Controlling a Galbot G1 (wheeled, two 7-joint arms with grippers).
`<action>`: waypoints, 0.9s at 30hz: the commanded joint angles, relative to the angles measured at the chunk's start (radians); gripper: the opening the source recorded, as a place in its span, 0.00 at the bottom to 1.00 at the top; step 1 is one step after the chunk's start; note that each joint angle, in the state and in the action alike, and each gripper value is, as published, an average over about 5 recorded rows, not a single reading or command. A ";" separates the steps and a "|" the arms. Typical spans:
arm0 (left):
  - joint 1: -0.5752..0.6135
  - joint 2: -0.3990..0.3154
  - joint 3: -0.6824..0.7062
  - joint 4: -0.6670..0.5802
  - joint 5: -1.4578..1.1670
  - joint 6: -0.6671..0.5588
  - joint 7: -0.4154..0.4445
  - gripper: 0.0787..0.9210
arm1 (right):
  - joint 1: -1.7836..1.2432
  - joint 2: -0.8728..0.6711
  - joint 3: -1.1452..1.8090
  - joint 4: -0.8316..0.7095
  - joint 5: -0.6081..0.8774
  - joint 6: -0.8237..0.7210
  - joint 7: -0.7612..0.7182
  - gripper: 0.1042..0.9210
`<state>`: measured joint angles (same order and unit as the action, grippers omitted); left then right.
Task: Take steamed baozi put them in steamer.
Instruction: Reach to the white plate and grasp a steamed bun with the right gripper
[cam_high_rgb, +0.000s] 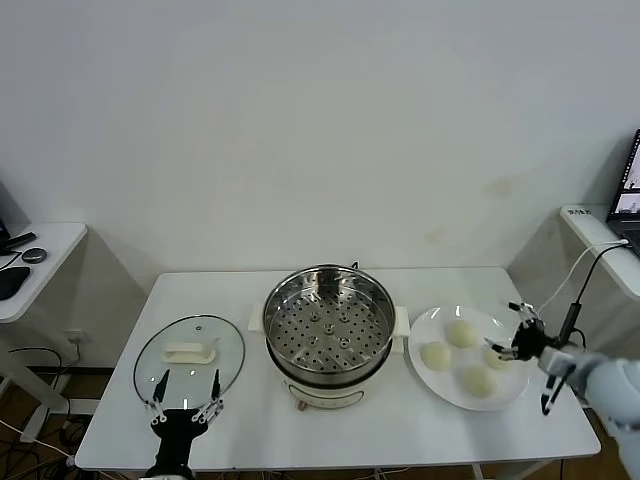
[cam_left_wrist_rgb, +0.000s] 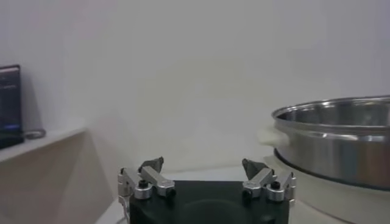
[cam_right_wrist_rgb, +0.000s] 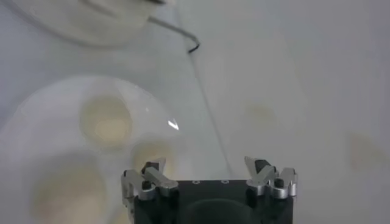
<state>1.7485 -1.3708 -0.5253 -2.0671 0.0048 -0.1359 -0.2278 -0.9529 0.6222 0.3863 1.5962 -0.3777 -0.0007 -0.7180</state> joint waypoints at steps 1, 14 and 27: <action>0.011 -0.006 -0.022 -0.003 0.058 -0.017 -0.014 0.88 | 0.352 -0.127 -0.303 -0.151 -0.089 0.022 -0.167 0.88; 0.035 -0.018 -0.046 -0.013 0.084 -0.035 -0.018 0.88 | 0.765 0.047 -0.780 -0.478 -0.025 0.081 -0.373 0.88; 0.039 -0.022 -0.057 -0.016 0.097 -0.041 -0.003 0.88 | 0.836 0.219 -0.890 -0.642 -0.043 0.087 -0.372 0.88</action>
<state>1.7856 -1.3931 -0.5818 -2.0831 0.0928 -0.1733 -0.2303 -0.2106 0.7882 -0.4011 1.0424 -0.4200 0.0783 -1.0485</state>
